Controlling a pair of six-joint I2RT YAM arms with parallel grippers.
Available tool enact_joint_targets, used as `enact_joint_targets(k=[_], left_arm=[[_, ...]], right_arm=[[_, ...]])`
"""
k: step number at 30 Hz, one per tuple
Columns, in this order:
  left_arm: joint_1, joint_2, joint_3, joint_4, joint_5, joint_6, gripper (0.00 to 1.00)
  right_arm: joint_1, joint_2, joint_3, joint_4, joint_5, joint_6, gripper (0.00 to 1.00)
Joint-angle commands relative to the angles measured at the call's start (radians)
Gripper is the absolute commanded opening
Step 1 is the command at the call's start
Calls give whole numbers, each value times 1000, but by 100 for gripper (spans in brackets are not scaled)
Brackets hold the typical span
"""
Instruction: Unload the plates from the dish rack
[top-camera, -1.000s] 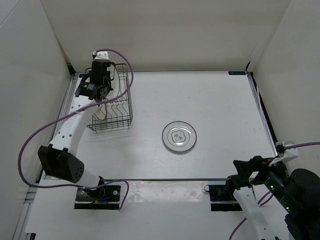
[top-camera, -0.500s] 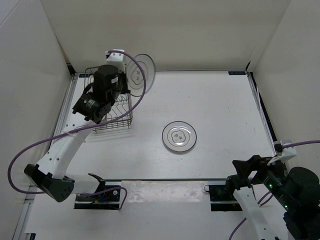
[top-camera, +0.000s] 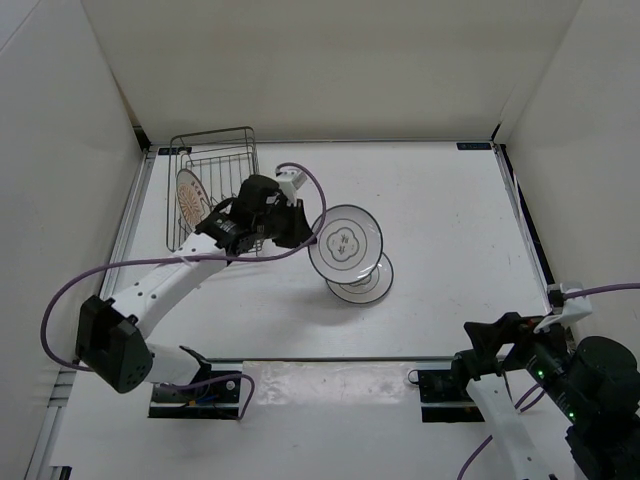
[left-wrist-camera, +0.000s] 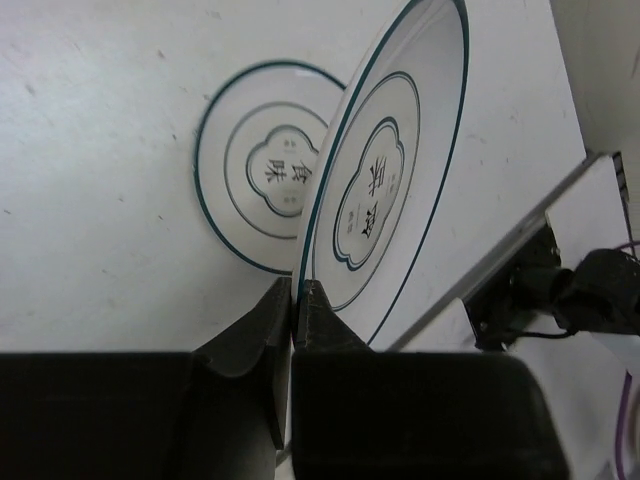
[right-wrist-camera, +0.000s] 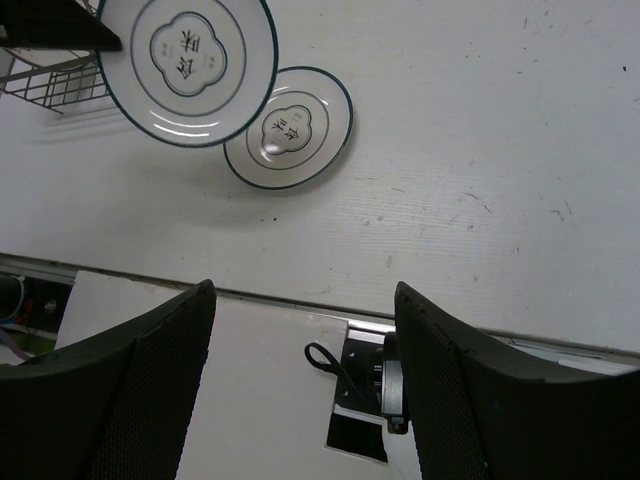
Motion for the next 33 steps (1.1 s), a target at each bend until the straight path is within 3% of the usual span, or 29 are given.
enact_joint_targets(k=[1,7,17,27,33], left_arm=[[6,38,-26,99,147,-77,5],[-3,153,-78,195,220,-114,5],[-31,310,-29,196,107,-39,5],[-34,432,74,180,96,-33,23],[-36,457,109,133,85,-13,46]], right_arm=[[-1,-9,-10,-278,-18,7,75],[1,-16,-15,-285,-17,0,76],[2,-31,-35,-285,-18,-4,79],[4,-31,-55,-273,-8,-6,79],[6,-28,-61,-272,-4,-10,79]])
